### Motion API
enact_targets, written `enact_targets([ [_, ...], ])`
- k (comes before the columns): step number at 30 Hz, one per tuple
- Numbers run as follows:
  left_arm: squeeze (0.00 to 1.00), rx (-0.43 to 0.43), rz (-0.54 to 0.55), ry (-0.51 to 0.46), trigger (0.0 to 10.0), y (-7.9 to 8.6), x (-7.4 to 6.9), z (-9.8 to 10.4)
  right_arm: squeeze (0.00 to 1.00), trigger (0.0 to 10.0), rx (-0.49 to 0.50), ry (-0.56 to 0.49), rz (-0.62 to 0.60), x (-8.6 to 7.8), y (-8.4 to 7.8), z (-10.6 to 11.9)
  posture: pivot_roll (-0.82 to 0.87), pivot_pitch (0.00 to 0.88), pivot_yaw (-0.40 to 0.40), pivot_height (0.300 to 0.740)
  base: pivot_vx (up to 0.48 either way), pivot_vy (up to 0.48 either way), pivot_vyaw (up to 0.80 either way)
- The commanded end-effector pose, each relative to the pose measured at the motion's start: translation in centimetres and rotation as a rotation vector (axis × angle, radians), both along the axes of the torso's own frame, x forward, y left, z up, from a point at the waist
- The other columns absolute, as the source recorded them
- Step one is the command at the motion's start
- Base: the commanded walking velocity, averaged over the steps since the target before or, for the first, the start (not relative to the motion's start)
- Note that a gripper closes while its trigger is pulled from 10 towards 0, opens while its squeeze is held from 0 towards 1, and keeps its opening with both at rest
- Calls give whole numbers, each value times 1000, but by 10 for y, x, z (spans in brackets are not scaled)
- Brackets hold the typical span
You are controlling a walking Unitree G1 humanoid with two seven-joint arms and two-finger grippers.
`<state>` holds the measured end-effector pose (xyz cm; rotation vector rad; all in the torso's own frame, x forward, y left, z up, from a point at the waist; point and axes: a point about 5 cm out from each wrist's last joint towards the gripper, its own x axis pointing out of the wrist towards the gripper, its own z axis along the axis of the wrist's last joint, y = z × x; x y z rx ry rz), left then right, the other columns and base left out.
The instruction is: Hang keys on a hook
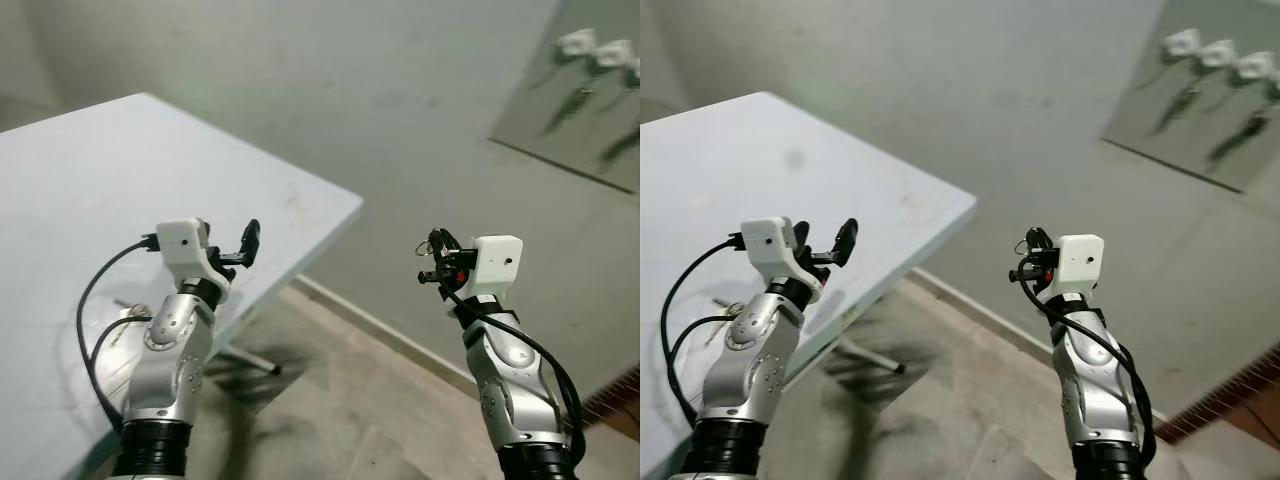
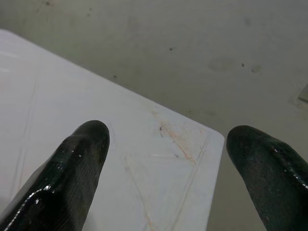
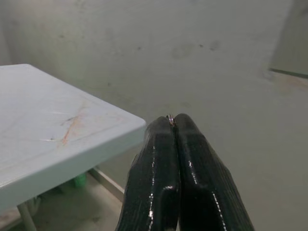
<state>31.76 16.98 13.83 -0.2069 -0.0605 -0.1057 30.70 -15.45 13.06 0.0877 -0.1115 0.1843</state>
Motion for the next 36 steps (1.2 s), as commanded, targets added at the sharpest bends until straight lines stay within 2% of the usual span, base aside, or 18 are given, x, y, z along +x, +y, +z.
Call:
enact_targets([
  [1,0,22,-13,-30,10000,-3,2,7,0,10000,-9,-21,-13,1,-5,5,26,0,-67,732,0,0,-681],
  [6,0,53,4,-41,10000,7,4,12,0,10000,-12,-23,-15,3,-6,5,30,0,-63,732,0,0,-681],
  [12,0,57,12,-44,10000,10,5,14,0,10000,-13,-24,-19,3,-7,5,29,0,-62,732,0,0,-680],
  [25,0,53,-35,-44,10000,-9,3,10,0,10000,-10,-23,-24,2,-7,5,19,0,-62,732,0,0,-677],
  [32,0,76,-44,-54,10000,-8,3,13,0,10000,-7,-22,-21,1,-5,5,19,0,-66,732,0,0,-671],
  [36,0,63,-31,-39,10000,-7,3,10,0,10000,-6,-21,-19,1,-4,5,20,0,-65,732,0,-366,-667],
])
